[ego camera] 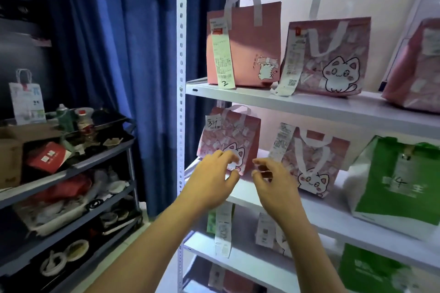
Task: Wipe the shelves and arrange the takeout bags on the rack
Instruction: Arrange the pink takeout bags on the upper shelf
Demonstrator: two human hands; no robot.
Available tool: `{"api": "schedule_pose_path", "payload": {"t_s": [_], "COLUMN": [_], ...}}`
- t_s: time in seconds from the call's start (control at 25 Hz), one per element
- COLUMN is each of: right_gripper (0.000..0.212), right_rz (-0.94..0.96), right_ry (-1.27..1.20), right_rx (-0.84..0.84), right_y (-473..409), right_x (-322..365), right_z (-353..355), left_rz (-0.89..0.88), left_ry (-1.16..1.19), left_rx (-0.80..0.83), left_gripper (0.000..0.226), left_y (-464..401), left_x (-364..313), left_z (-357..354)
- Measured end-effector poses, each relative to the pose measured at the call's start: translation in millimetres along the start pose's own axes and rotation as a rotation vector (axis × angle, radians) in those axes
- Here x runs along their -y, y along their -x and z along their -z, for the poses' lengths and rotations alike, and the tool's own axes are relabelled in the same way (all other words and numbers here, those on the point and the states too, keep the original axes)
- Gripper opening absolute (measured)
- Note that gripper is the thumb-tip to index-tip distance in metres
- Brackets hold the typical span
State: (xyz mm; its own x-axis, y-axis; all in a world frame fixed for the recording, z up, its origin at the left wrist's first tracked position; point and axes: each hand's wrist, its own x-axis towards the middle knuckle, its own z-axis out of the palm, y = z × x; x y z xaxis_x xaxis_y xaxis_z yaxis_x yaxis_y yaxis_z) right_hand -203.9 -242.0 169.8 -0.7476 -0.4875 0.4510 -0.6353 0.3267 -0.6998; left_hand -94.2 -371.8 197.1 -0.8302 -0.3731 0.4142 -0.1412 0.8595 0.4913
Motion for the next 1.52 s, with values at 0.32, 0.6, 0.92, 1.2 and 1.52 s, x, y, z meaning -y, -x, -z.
{"api": "schedule_pose_path", "payload": {"t_s": [0.32, 0.6, 0.92, 1.2, 1.52], "right_gripper": [0.024, 0.027, 0.025, 0.024, 0.026], "right_rz": [-0.061, -0.168, -0.294, -0.372, -0.408], "right_ry": [0.046, 0.113, 0.095, 0.040, 0.056], "right_rx": [-0.109, -0.141, -0.177, -0.122, -0.030], "right_y": [-17.6, 0.9, 25.0, 29.0, -0.6], "right_x": [30.9, 9.1, -53.8, -131.7, -189.5], "right_z": [-32.6, -23.1, 18.3, 52.7, 59.0], "left_rz": [-0.140, -0.172, -0.165, -0.057, 0.043], "left_ry": [0.092, 0.168, 0.159, 0.151, 0.164], "left_rx": [0.052, 0.077, 0.146, 0.178, 0.178], "left_gripper": [0.029, 0.027, 0.026, 0.026, 0.030], "left_y": [-32.2, -39.2, -32.0, -34.4, -54.5], "left_x": [47.3, 65.0, 32.0, 1.0, -6.5], "left_z": [13.6, -13.0, -72.8, -124.9, -177.0]}}
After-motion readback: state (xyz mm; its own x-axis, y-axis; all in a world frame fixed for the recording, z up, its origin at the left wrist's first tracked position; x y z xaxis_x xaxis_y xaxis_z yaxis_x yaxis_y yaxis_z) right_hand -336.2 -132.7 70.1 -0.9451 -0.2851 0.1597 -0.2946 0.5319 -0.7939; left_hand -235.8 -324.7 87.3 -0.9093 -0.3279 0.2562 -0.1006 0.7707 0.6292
